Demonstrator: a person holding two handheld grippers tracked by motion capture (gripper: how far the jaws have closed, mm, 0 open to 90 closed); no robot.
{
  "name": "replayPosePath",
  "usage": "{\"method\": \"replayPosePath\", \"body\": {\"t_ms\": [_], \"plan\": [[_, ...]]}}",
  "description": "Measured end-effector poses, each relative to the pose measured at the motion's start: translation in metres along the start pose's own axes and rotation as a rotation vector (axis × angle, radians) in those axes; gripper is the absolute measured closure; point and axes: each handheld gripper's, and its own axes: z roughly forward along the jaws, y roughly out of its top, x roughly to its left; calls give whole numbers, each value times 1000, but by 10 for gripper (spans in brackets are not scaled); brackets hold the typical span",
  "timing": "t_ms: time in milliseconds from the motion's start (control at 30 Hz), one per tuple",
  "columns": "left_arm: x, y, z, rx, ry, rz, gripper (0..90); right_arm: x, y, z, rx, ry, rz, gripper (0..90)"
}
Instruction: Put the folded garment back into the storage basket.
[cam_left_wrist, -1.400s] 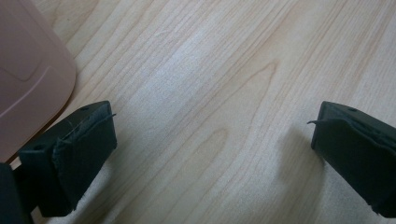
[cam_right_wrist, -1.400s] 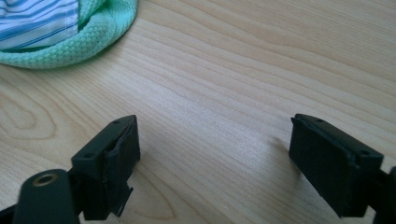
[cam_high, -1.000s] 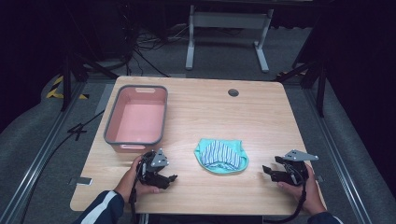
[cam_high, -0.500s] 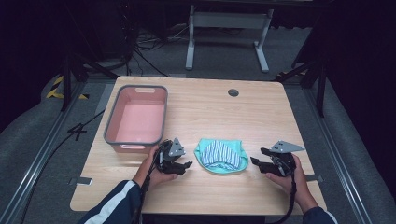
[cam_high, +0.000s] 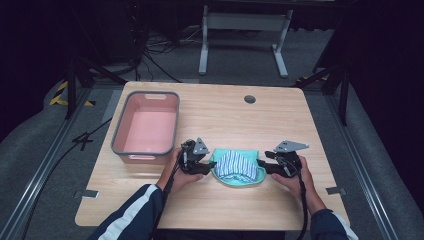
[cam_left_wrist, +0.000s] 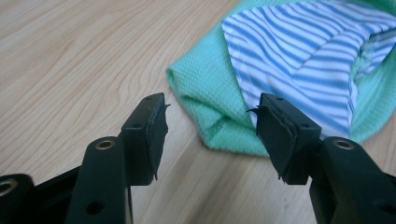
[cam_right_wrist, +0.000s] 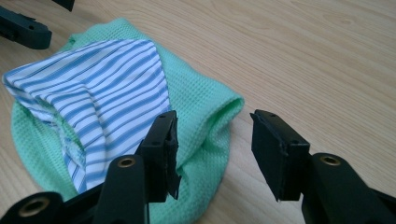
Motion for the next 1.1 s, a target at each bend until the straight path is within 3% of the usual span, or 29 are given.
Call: {"method": "replayPosePath", "body": {"t_ms": [167,200,267,333,500,567,733,833,933,1100], "plan": [[1,2,8,13,24,11,459,2,6,10,13,14,-10,534],[3,3,10,14,10,5,464,2,6,12,25,13,-15,541],[6,3,13,24,22,-7,464,3,6,16,44,11,-15,546],[11,2,16,29,9,-34,441,3,5,19,63,10,-18,541],[16,0,22,55,-3,-42,374,3,0,26,102,-8,-6,530],[18,-1,23,54,-12,-57,343,3,-1,27,97,-4,-3,529],[18,1,25,55,-19,-42,308,3,-2,27,100,-6,4,501],[17,1,25,54,-25,-47,301,2,-3,27,100,-34,9,435],[16,1,27,47,-42,-56,280,3,-5,27,93,-25,21,458],[14,3,28,53,-30,-37,286,2,-7,27,76,16,34,551]]}}
